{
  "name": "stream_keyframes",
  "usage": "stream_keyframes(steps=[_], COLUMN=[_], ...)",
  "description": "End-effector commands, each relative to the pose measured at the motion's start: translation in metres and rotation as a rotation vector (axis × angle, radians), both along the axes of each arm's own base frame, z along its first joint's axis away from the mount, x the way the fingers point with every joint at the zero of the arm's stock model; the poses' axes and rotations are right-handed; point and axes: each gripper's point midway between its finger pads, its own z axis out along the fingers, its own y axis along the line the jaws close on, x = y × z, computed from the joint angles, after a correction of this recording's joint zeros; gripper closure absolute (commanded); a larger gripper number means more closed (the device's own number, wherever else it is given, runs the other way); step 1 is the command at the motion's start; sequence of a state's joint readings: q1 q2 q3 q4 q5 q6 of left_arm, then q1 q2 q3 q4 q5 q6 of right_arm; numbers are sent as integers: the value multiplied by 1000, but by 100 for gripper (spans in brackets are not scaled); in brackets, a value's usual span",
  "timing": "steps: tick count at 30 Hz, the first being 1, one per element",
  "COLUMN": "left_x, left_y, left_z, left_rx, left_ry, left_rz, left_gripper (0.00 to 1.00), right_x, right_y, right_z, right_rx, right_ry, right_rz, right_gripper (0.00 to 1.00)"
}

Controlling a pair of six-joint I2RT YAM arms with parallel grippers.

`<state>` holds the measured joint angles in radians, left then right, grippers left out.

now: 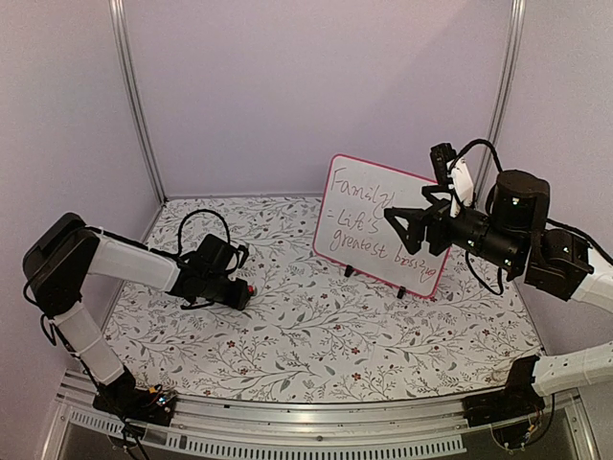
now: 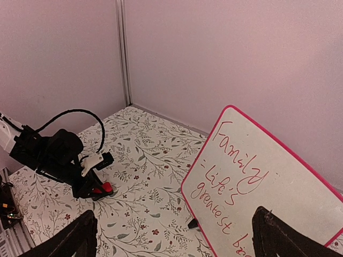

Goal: Erase the whiteboard
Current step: Pick up the whiteboard eraser from the center of the board, then pick up the whiteboard from the Whiteboard stand.

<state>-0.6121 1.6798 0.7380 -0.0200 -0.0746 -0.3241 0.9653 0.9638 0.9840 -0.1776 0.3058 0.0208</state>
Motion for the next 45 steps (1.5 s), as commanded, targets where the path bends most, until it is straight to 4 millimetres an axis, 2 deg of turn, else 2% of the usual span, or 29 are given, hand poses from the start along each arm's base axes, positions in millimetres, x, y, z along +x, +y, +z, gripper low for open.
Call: stream_keyframes(steps=[1,6,10,14,18,21,25,29,33,37,41,45], left_x=[0,2,5,6,3,-1,-4,-4,-1,2,3,3], left_y=[-1,-16,-32,-42,-53,-58,-54,-48,-46,-48,-47,-38], left_z=[11,47,84,114,140,155,164,175,188,200,207,213], left_rx=[-9,-58,-86,-120,-156,-185,-187,-185,-179,-180,-185,-172], left_ry=[3,-44,-107,-145,-189,-218,-247,-276,-285,-293,-302,-308], left_rz=[4,-18,-44,-56,-76,-91,-80,-61,-43,-40,-32,8], left_gripper=[80,81,81,82,82,82,82,82,81,81,81,81], right_x=[10,37,63,79,92,94,81,66,51,41,41,41], right_y=[-9,-36,-72,-103,-127,-133,-122,-114,-92,-71,-75,-83], right_z=[8,9,9,11,1,-8,-17,-55,-107,-142,-186,-219], right_rx=[6,17,29,65,93,112,133,151,161,110,89,124], right_ry=[-22,42,86,109,152,187,230,332,447,489,537,557], right_rz=[-53,-159,-269,-344,-392,-395,-316,-343,-392,-457,-609,-751], right_gripper=[1,1,1,1,1,2,14,17,17,16,15,15])
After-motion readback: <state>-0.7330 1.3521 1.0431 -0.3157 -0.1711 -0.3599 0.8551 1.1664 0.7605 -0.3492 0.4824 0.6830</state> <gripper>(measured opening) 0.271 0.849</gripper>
